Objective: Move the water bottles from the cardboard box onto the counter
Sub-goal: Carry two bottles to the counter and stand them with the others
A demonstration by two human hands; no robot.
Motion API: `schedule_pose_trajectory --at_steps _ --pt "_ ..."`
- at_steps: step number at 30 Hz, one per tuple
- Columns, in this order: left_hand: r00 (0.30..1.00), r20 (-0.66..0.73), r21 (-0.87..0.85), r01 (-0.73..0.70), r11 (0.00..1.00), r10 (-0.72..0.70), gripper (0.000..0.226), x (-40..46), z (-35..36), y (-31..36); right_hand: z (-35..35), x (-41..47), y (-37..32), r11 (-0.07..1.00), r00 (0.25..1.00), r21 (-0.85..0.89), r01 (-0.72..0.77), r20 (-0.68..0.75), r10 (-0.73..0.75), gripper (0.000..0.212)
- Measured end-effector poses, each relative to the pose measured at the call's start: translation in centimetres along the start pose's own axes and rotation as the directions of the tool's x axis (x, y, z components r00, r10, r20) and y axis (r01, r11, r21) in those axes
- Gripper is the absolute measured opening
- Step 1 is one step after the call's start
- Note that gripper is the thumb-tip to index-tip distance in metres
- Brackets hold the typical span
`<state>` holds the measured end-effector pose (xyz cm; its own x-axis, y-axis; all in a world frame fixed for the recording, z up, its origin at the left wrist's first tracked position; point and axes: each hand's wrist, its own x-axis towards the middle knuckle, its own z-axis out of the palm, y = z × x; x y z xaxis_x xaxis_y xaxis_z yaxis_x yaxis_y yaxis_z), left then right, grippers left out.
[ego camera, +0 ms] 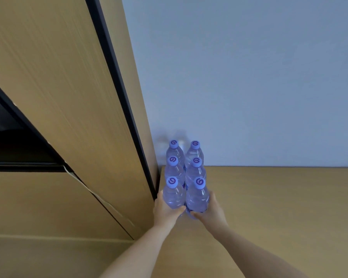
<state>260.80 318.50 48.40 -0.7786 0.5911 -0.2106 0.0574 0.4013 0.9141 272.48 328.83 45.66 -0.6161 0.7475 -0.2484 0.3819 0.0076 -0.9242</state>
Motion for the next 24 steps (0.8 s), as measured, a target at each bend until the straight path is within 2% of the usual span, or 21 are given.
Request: schedule_pose_trajectory --at_steps 3,5,6,9,11,12,14,16,21,24 --pt "0.999 0.023 0.022 -0.027 0.999 0.027 0.019 0.1 0.1 0.1 0.2 0.1 0.1 1.0 1.0 -0.009 0.011 -0.014 -0.011 0.054" --pt "0.999 0.041 0.024 -0.036 0.999 0.035 0.017 0.1 0.0 0.1 0.3 0.1 0.0 1.0 1.0 -0.006 0.019 -0.011 -0.019 0.053" --pt "0.998 0.045 0.014 -0.039 0.999 0.038 0.02 0.1 -0.1 -0.2 0.4 0.0 0.0 1.0 1.0 -0.014 0.018 -0.005 -0.018 0.052" --pt "0.997 0.064 0.01 0.029 1.0 -0.03 0.053 -0.4 -0.5 -1.2 0.6 -0.8 0.2 0.989 0.997 -0.133 -0.071 -0.033 0.067 0.06" --pt "0.991 0.088 0.108 0.092 0.99 -0.102 0.051 -1.3 -0.8 -2.1 0.7 -1.7 0.9 0.952 0.991 -0.279 -0.128 -0.062 0.115 0.057" --pt "0.985 0.101 0.218 0.112 0.969 -0.137 0.045 -1.8 -1.1 -2.5 0.7 -2.2 1.1 0.922 0.989 -0.36 -0.145 -0.066 0.13 0.054" --pt "0.975 0.156 0.476 0.064 0.877 -0.156 0.039 -2.7 -1.7 -3.3 0.9 -3.2 1.3 0.859 0.986 -0.486 -0.163 -0.063 0.151 0.052" --pt "0.964 0.235 0.625 -0.053 0.779 -0.123 0.043 -3.2 -2.3 -4.2 1.2 -4.3 1.3 0.813 0.985 -0.558 -0.165 -0.057 0.161 0.053" --pt "0.921 0.389 0.757 -0.303 0.579 -0.027 0.041 -4.1 -3.1 -5.0 2.8 -6.7 1.2 0.703 0.993 -0.705 -0.09 -0.007 0.12 0.054" --pt "0.909 0.416 0.784 -0.372 0.497 0.025 0.037 -4.4 -3.9 -4.7 3.7 -7.5 0.7 0.663 0.998 -0.747 -0.034 0.014 0.067 0.055"
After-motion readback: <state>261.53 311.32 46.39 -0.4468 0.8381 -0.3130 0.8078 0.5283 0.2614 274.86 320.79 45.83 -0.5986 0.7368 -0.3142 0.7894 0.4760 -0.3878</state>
